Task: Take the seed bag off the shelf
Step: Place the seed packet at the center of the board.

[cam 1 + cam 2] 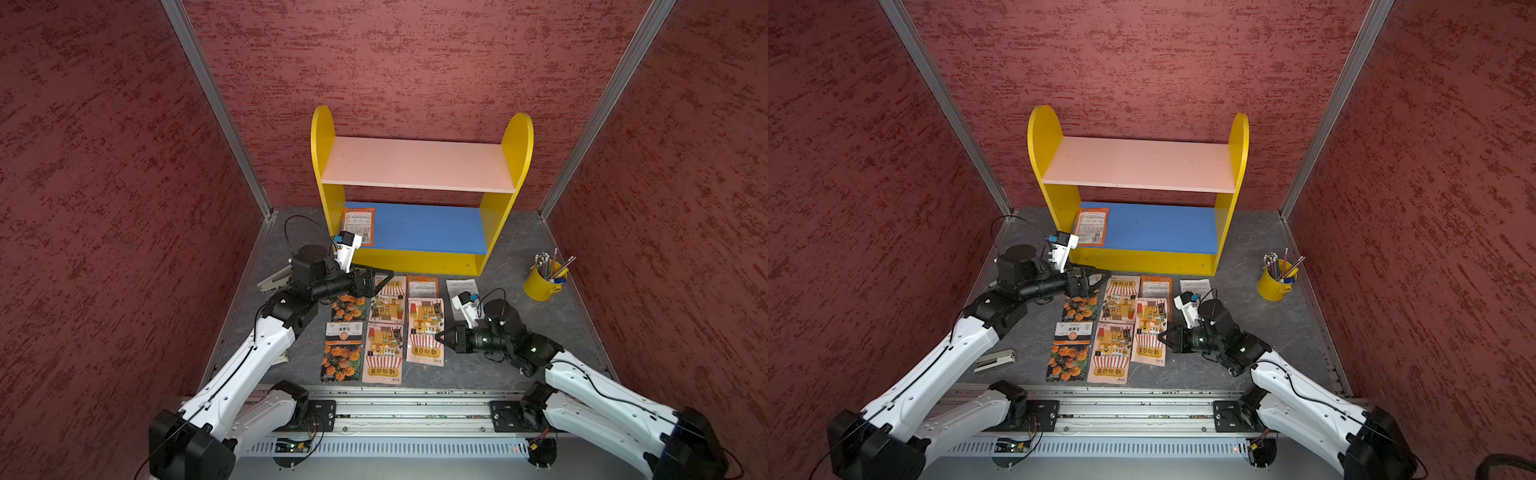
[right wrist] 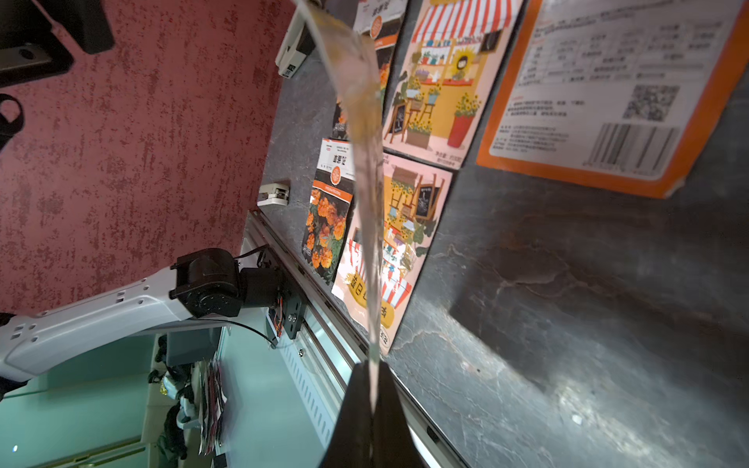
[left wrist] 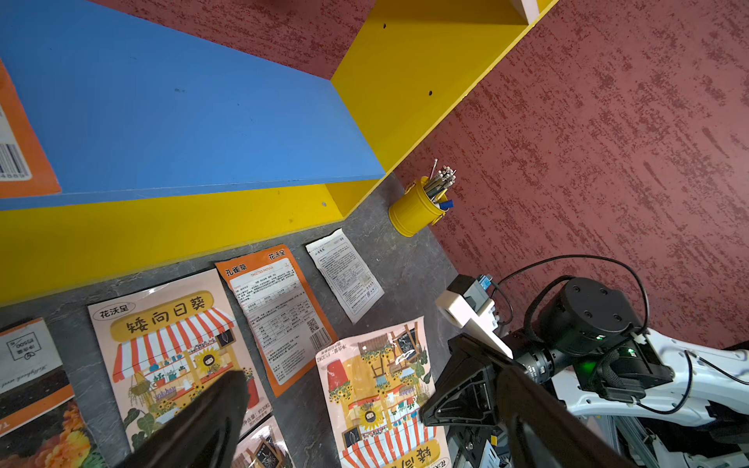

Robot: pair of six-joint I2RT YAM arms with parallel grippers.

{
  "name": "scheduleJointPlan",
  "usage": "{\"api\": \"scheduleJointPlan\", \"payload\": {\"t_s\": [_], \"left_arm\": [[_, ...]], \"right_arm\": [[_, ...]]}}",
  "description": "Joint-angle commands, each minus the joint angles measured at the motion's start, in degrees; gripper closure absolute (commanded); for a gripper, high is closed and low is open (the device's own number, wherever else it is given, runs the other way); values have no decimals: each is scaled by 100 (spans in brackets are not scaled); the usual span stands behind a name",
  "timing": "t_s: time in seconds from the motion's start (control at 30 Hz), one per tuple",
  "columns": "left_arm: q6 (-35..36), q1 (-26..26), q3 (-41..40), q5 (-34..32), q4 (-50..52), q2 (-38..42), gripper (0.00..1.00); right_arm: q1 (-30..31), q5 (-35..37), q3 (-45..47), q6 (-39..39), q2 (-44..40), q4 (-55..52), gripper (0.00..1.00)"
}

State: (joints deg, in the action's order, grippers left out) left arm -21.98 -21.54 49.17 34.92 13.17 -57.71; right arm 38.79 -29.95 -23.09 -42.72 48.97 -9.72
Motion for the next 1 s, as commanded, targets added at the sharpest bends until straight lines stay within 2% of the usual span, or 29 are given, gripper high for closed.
{"api": "scheduleJointPlan", "payload": {"t_s": [0.0,0.5,0.97], "left_arm": [[141,23,-89,-132,92,102,0],[97,23,-239,-169,-2,65,0],[97,24,-343,-182,-38,103,0]], "right_arm": [[-20,-162,194,-231,54,232,100],[-16,-669,861,-622,1316,1404,100],[-18,-487,641,-71,2092,1194,100]]}}
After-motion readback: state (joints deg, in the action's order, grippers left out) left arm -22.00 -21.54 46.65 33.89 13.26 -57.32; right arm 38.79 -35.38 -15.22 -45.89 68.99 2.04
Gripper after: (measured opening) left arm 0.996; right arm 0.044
